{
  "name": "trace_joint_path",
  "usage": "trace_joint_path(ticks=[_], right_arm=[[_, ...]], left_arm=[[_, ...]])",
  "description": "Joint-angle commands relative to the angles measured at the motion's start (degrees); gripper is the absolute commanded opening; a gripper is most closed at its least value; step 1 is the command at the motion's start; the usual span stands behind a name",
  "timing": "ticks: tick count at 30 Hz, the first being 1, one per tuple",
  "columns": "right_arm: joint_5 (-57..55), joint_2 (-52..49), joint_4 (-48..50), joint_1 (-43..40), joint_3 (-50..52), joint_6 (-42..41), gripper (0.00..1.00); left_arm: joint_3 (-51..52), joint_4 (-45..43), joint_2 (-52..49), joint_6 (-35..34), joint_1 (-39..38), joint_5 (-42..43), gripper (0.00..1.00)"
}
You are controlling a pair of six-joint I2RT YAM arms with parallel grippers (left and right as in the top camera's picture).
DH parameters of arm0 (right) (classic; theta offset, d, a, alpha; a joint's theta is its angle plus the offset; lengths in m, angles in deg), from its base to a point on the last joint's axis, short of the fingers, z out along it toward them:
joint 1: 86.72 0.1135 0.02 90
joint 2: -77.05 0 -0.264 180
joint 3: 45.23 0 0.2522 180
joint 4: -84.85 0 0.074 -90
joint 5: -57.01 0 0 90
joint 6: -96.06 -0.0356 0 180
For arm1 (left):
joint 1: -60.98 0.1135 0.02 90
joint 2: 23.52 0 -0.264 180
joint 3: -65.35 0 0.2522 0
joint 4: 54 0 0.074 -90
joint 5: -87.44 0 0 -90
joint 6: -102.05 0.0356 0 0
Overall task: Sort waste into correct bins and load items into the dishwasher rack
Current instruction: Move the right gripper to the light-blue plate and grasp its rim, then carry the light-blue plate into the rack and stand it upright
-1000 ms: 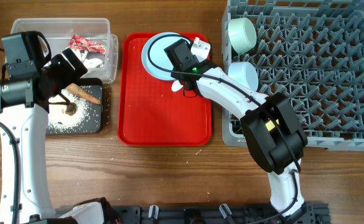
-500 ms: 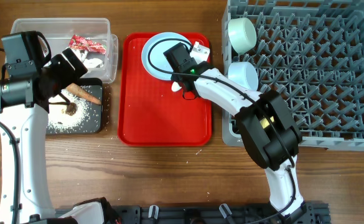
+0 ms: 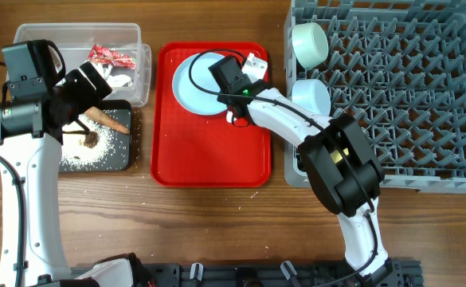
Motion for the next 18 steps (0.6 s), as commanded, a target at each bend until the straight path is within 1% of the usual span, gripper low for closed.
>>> trace_joint_path(ticks=[1,6,10,12,13,16,17,18], right_arm=[[-0.44,-1.49,0.52,-0.04,0.17,3.15,0.04],[3.5,-2.54,0.59,0.02,0.17,4.59,0.05],[7.96,-4.98,2.08,0.02,0.17,4.44,0.11],[8.57,-5.05,2.21,0.02,0.15,4.46,0.1],[9.07,-5.01,2.19,0.02,0.15,4.46,0.04],[9.35,-3.98,2.19,0.0,-0.2,4.68,0.04],[9.38,-2.91,2.12,0.0,-0.5,6.03,0.04],[9.4,-1.11,2.03,0.0,-0.92,9.79,0.04]], left_arm=[[-0.42,-0.11,0.68,0.7,0.07,-0.55,1.0],[-0.42,-0.11,0.68,0.7,0.07,-0.55,1.0],[-0.42,-0.11,0.68,0.7,0.07,-0.55,1.0],[-0.42,-0.11,0.68,0.7,0.07,-0.55,1.0],[-0.42,-0.11,0.68,0.7,0.07,-0.55,1.0],[-0.42,-0.11,0.68,0.7,0.07,-0.55,1.0],[-0.42,-0.11,0.68,0.7,0.07,-0.55,1.0],[-0.42,-0.11,0.68,0.7,0.07,-0.55,1.0]])
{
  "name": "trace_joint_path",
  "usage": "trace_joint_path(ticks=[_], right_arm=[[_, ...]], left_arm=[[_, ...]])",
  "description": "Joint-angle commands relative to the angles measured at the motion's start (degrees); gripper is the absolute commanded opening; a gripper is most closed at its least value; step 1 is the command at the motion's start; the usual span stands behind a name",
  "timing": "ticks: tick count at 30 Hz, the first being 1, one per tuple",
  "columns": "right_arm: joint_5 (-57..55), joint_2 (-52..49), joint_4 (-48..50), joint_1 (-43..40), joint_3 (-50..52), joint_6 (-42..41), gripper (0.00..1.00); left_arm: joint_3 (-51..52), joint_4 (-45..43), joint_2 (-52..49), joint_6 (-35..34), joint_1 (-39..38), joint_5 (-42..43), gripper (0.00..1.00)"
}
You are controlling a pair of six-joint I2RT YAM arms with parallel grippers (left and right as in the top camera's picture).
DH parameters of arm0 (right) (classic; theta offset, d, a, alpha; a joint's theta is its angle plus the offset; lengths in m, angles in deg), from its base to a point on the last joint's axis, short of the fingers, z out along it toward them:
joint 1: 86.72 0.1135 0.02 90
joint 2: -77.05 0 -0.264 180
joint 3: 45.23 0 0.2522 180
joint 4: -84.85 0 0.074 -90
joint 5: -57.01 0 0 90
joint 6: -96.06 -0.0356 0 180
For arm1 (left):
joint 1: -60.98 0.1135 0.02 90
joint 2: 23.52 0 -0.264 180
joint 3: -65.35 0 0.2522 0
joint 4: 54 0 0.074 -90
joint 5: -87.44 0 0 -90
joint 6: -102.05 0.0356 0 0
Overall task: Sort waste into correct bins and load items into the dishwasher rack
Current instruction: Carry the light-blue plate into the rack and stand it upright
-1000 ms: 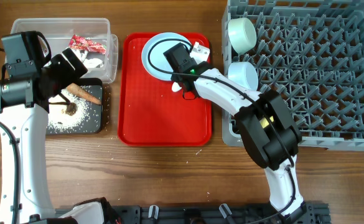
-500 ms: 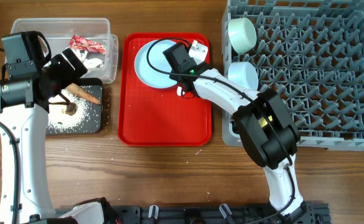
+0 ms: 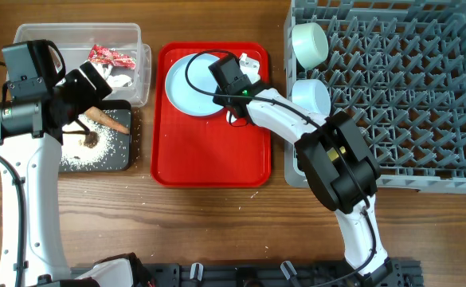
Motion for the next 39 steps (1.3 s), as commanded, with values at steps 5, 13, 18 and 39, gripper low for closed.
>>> trace_joint_path(ticks=[5,13,18,39], right_arm=[[1.57,12.11,-2.75,0.02,-0.72,24.87,0.04],[-25.4,33.75,-10.95,-1.38,-0.7,39.39,0.04],[-52.59,40.65,-14.19,-5.92,-0.7,50.53,0.04],[-41.38,26.47,-13.09,-23.8,0.39,80.63,0.04]], left_arm=[[-0.42,-0.11,0.68,0.7,0.07,-0.55,1.0],[-0.42,-0.13,0.68,0.7,0.07,-0.55,1.0],[-0.42,-0.13,0.68,0.7,0.07,-0.55,1.0],[-0.42,-0.13,0.68,0.7,0.07,-0.55,1.0]])
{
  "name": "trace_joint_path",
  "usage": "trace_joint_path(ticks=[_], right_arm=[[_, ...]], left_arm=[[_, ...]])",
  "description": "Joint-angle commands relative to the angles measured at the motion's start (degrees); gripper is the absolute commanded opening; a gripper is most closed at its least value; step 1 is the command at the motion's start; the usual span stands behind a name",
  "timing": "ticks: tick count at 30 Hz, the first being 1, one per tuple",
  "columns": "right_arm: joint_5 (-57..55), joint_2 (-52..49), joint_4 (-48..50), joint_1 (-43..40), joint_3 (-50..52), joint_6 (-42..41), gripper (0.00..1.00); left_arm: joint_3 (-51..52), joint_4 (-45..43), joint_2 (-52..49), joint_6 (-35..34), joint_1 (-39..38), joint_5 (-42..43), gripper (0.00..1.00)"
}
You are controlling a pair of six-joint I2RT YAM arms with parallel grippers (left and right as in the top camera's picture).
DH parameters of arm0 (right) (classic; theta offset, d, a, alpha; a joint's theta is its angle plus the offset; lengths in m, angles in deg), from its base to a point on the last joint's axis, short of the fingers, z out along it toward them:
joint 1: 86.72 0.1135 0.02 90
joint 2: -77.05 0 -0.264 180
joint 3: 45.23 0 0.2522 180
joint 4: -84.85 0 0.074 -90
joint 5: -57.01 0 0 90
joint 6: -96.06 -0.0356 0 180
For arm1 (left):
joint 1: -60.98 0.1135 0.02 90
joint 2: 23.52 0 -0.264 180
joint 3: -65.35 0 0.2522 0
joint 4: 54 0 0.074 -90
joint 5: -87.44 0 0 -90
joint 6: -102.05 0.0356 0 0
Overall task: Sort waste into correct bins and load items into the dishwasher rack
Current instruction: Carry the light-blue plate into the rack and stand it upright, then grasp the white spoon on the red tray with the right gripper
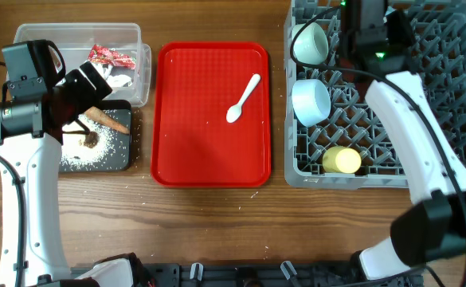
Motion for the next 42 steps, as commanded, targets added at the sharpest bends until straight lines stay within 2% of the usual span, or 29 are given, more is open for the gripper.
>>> trace_joint_path(ticks=[1,4,5,6,7,8,10,13,17,21,23,24,25,27,28,30,36,38,42], right_arm=[[1.09,-4.81,0.81,-0.09,0.37,0.07,0.04],[2.56,-6.4,0.79,-0.09,0.37,-0.11,0.04],[4.94,-6.62,0.76,-0.09,0.37,-0.61,0.15],[6.25,-6.62,0.81,-0.09,0.37,-2.19,0.31],[7.13,-6.58,1.01,-0.13,0.37,-5.16,0.4],[7.28,-6.56,1.27,-0.13,0.35,-9.64,0.59],[7.32,-6.43,1.14,-0.13,0.35,-14.16,0.7],[11.58,-4.44,-1.22,-0.02,0.2,-18.43,0.78],[24.57,1.42,-5.86,0.24,-0.74,-25.0,0.8],[69.24,8.39,-6.54,1.84,-0.72,-34.73,0.79],[81.85,7.91,-1.62,3.15,-0.42,-41.07,0.75],[83.8,7.13,3.26,5.35,0.76,-46.47,0.72],[82.14,6.16,5.79,7.69,1.29,-49.31,0.69],[70.49,3.17,6.45,13.33,1.36,-58.21,0.69],[62.77,0.81,4.83,16.5,1.36,-64.61,0.67],[54.14,-3.96,0.76,20.81,1.36,-74.53,0.63],[49.92,-18.45,-1.86,24.26,1.36,-83.38,0.59],[49.92,-21.27,-4.31,24.24,1.36,-86.97,0.56],[49.72,-23.17,-5.7,24.26,1.38,-88.63,0.52]], left_arm=[[-0.42,-0.11,0.68,0.7,0.07,-0.57,1.0],[-0.42,-0.13,0.68,0.7,0.07,-0.57,1.0],[-0.42,-0.11,0.68,0.7,0.07,-0.57,1.0],[-0.42,-0.13,0.68,0.7,0.07,-0.57,1.0],[-0.42,-0.13,0.68,0.7,0.07,-0.57,1.0],[-0.42,-0.13,0.68,0.7,0.07,-0.57,1.0],[-0.42,-0.13,0.68,0.7,0.07,-0.57,1.0],[-0.42,-0.13,0.68,0.7,0.07,-0.57,1.0],[-0.42,-0.13,0.68,0.7,0.07,-0.57,1.0],[-0.42,-0.11,0.68,0.7,0.07,-0.57,1.0],[-0.42,-0.13,0.68,0.7,0.07,-0.57,1.0],[-0.42,-0.11,0.68,0.7,0.07,-0.57,1.0],[-0.42,-0.13,0.68,0.7,0.07,-0.57,1.0],[-0.42,-0.13,0.68,0.7,0.07,-0.57,1.0],[-0.42,-0.13,0.68,0.7,0.07,-0.57,1.0],[-0.42,-0.13,0.68,0.7,0.07,-0.57,1.0],[-0.42,-0.13,0.68,0.7,0.07,-0.57,1.0],[-0.42,-0.13,0.68,0.7,0.07,-0.57,1.0],[-0.42,-0.13,0.68,0.7,0.07,-0.57,1.0]])
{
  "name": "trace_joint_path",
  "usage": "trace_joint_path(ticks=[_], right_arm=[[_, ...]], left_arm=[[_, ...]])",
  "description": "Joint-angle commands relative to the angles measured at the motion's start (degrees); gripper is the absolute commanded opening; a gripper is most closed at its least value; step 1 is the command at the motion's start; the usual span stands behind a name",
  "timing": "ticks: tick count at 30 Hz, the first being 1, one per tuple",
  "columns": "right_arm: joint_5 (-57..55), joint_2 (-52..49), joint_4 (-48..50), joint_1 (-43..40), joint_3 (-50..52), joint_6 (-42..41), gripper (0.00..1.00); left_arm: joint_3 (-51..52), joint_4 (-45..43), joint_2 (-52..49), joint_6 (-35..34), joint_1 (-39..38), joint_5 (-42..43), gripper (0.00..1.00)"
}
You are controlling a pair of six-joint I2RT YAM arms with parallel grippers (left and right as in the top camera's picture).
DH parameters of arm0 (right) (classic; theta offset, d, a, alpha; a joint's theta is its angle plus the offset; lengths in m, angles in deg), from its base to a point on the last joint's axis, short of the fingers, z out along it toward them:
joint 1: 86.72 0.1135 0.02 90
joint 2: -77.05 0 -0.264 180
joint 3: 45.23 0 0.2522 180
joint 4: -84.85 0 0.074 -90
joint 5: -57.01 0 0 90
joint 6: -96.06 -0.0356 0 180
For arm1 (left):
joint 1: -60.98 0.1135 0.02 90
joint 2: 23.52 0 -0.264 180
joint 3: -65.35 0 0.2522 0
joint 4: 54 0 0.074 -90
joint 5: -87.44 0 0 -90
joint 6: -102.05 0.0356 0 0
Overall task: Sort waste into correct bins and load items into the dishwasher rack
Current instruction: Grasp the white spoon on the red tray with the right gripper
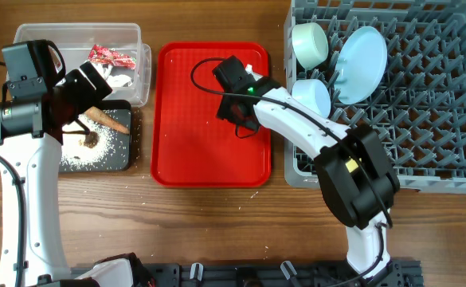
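Observation:
A pale blue plate [361, 53] stands on edge in the grey dishwasher rack [424, 104], beside a mint cup [310, 43] and a light blue cup [312, 96]. My right gripper [244, 123] is down over the middle of the red tray [185, 143], where its arm hides the white spoon except for a white tip [251, 70]; its jaws are not readable. My left gripper [89, 88] hangs over the black tray [97, 155] of food scraps, its jaws unclear.
A clear bin [77, 33] at the back left holds a red wrapper [109, 56] and white scraps. An orange scrap [109, 121] lies on the black tray. Crumbs dot the wooden table in front of the red tray.
My right arm has moved from above the rack's back left corner to the middle of the red tray, over the spoon. The plate now stands in the rack. The left arm is unmoved.
At first my right gripper was at the plate on the red tray, and the plate shifted slightly left. Then the tray held only the spoon while the arm was over the rack. Now the plate stands in the rack and the gripper is back at the spoon.

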Motion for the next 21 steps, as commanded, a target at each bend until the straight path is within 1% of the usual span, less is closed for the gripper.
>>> trace_joint_path(ticks=[1,5,7,10,14,15,16,17,19,20,21], right_arm=[[-1.97,-1.27,-0.35,-0.07,0.48,-3.96,0.51],[-3.1,-3.04,0.17,-0.09,0.85,-6.67,0.47],[-4.24,-3.63,1.05,-0.13,0.85,-6.6,0.44],[-5.29,-5.11,3.34,-0.13,0.85,-6.43,0.35],[-3.28,-7.61,5.79,-0.13,0.85,-6.25,0.3],[-3.3,-7.76,5.99,-0.13,0.85,-5.95,0.27],[-3.19,-7.76,6.16,-0.13,0.83,-5.4,0.2],[-2.58,-7.76,6.27,-0.13,0.83,-5.05,0.16],[-1.68,-7.76,6.32,-0.13,0.83,-4.85,0.11],[-1.05,-7.76,6.43,-0.13,0.83,-4.37,0.09],[-0.39,-7.76,6.86,-0.13,0.83,-3.37,0.05]], left_arm=[[-0.42,-0.13,0.68,0.7,0.07,-0.55,1.0],[-0.42,-0.13,0.68,0.7,0.07,-0.55,1.0],[-0.42,-0.11,0.68,0.7,0.07,-0.55,1.0],[-0.42,-0.13,0.68,0.7,0.07,-0.55,1.0],[-0.42,-0.13,0.68,0.7,0.07,-0.55,1.0],[-0.42,-0.13,0.68,0.7,0.07,-0.55,1.0],[-0.42,-0.13,0.68,0.7,0.07,-0.55,1.0],[-0.42,-0.13,0.68,0.7,0.07,-0.55,1.0],[-0.42,-0.13,0.68,0.7,0.07,-0.55,1.0],[-0.42,-0.13,0.68,0.7,0.07,-0.55,1.0],[-0.42,-0.13,0.68,0.7,0.07,-0.55,1.0]])
